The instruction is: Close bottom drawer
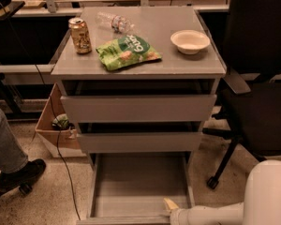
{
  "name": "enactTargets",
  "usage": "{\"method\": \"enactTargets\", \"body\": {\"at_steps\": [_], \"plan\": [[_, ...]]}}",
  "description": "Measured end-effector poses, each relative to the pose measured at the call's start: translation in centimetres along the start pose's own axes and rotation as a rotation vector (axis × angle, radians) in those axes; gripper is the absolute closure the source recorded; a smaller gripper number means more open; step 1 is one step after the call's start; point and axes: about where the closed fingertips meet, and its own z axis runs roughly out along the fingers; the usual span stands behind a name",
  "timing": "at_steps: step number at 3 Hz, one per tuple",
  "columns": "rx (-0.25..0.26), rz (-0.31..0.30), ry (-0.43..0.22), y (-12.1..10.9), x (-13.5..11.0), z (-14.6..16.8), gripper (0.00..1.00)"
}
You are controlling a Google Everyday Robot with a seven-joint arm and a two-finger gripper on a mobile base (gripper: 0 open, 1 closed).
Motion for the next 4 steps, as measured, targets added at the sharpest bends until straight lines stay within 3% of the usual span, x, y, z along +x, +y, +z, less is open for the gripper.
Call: {"method": "enactTargets", "body": {"at_steps": [2,4], "plan": [[0.039,-0.051,-0.047,-2.5,0.2,4.3,0.0],[0.087,-0.11,-0.051,-7.1,-2.2,5.0,0.11]]}}
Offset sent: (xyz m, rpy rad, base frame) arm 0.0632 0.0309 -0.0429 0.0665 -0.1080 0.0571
